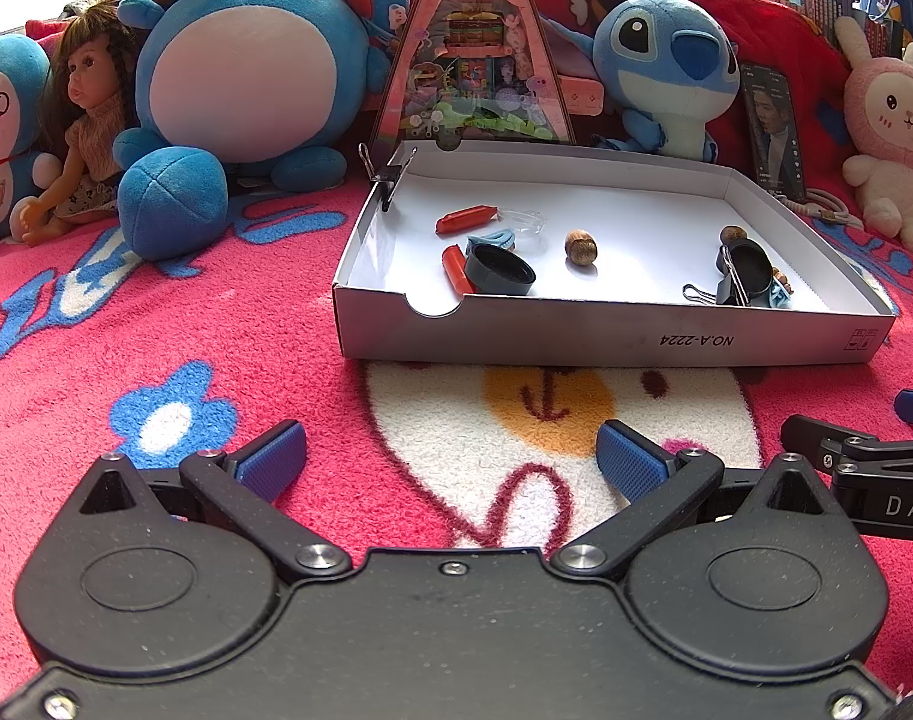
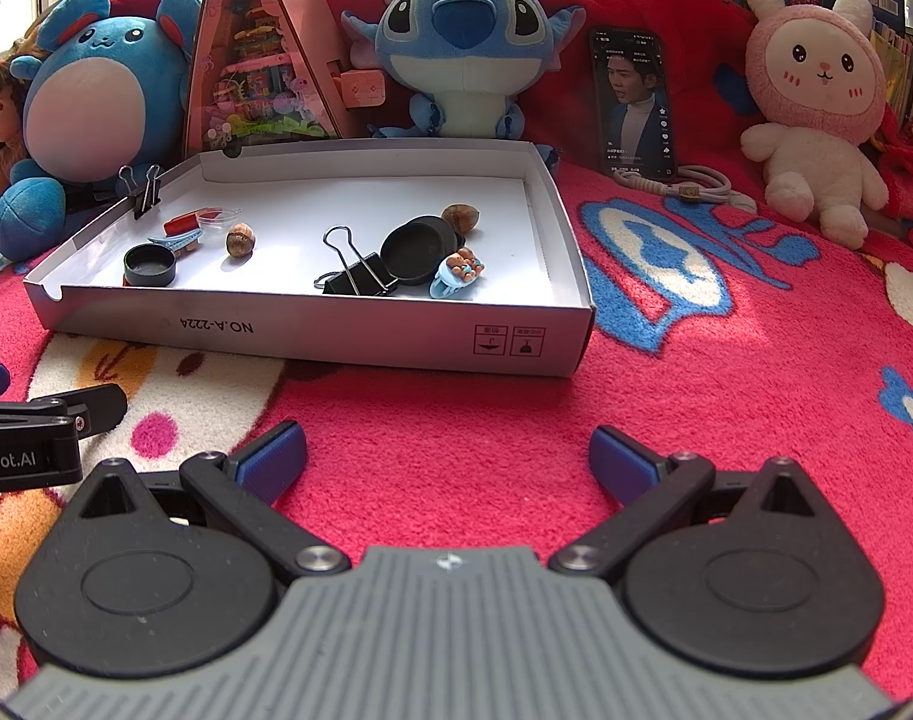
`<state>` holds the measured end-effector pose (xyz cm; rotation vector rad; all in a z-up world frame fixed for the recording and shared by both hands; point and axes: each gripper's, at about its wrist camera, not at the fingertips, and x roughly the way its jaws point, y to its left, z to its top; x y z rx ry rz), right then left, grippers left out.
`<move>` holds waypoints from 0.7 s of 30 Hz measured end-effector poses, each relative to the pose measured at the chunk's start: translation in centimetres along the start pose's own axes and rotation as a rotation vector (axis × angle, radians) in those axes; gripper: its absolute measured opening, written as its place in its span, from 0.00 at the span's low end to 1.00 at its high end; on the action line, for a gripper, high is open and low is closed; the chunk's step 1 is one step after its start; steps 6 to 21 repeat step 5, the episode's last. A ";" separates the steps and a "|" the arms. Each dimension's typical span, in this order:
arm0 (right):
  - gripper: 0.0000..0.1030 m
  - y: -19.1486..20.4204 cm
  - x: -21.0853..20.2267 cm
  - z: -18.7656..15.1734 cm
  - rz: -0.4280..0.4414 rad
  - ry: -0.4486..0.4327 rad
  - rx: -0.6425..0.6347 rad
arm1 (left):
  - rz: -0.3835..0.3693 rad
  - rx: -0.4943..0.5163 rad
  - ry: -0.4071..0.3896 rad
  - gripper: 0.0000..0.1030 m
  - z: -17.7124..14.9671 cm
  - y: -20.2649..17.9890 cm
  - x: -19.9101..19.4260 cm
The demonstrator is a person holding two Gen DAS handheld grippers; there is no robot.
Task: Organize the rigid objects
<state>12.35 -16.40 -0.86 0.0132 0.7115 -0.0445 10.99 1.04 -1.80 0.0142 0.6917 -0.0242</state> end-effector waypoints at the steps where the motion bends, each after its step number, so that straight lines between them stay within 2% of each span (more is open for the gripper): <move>1: 1.00 0.0 0.0 0.0 0.000 0.000 0.000 | 0.000 0.000 0.000 1.00 0.0 0.0 0.0; 21: 1.00 0.0 0.0 0.0 0.000 0.000 0.000 | 0.000 0.000 0.000 1.00 0.0 0.0 0.0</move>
